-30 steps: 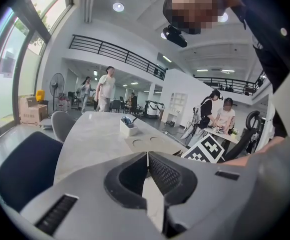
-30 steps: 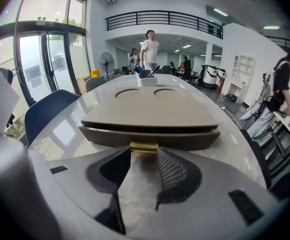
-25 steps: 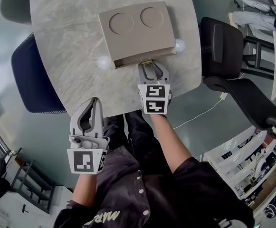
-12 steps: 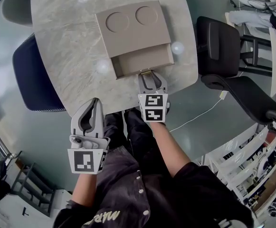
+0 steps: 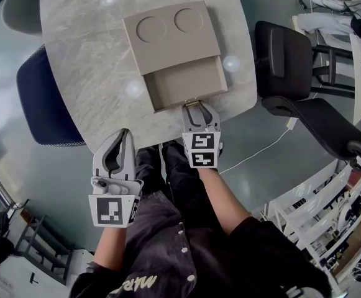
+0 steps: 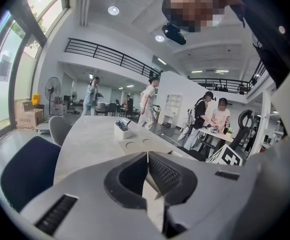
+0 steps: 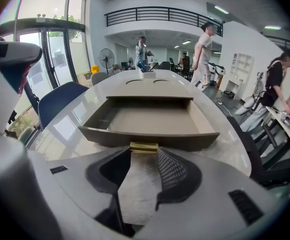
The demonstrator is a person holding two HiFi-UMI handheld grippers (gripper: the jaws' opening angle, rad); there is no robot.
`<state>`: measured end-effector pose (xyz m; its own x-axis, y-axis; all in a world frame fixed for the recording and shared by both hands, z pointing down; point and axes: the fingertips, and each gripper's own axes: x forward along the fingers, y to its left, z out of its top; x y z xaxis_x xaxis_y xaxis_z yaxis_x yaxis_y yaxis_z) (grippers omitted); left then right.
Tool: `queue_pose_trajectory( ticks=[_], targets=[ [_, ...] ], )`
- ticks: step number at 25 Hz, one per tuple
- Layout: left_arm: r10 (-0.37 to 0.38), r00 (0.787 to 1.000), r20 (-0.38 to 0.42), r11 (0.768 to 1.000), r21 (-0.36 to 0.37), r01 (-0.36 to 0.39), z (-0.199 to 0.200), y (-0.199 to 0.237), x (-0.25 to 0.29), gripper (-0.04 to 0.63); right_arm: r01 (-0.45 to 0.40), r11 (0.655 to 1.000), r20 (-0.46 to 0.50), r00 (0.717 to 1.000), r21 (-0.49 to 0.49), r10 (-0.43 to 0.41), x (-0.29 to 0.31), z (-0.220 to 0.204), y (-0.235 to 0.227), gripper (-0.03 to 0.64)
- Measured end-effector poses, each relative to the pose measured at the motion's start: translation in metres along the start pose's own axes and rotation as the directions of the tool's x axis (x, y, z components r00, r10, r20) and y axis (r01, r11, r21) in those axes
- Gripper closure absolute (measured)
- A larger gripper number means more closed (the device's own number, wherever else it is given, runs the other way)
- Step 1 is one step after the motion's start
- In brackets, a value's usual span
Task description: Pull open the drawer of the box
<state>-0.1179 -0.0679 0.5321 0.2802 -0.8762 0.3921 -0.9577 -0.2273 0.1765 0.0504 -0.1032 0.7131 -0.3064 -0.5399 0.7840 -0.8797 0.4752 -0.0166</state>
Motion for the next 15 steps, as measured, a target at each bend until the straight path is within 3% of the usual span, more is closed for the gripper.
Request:
queue_pose_trajectory(
  ticks=[15],
  targets=[
    [-0.004, 1.000, -0.003, 1.000, -0.002, 0.004, -0.003, -0.002, -0.002, 0.577, -0.004, 1.000, -0.005, 1.000, -0.007, 0.004, -0.014, -0.016, 0.002, 0.457]
  ],
)
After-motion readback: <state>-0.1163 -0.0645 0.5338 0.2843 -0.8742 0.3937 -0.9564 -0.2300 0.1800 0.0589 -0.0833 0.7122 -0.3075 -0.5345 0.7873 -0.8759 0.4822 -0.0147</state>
